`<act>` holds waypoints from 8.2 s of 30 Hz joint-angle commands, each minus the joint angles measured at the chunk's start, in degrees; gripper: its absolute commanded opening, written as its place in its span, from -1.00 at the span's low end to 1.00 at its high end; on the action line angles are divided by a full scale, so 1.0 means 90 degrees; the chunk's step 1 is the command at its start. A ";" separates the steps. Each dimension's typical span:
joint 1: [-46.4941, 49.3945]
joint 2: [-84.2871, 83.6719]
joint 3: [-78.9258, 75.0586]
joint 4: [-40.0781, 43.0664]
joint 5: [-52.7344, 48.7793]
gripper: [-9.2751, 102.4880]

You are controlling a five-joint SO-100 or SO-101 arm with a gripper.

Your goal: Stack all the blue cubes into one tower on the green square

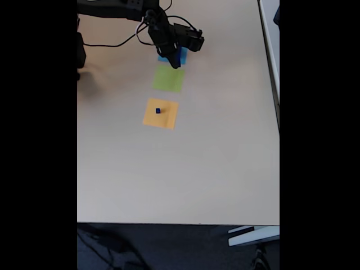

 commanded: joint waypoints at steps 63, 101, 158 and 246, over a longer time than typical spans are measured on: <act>-0.0137 0.0039 0.2383 -0.2363 0.1914 -0.66; -0.0137 0.0225 0.0605 -0.0967 0.0713 -0.31; -0.0850 -0.0576 -0.4258 0.0713 -0.0029 -0.27; 0.2354 0.0127 0.1963 -0.2168 -0.1563 -0.35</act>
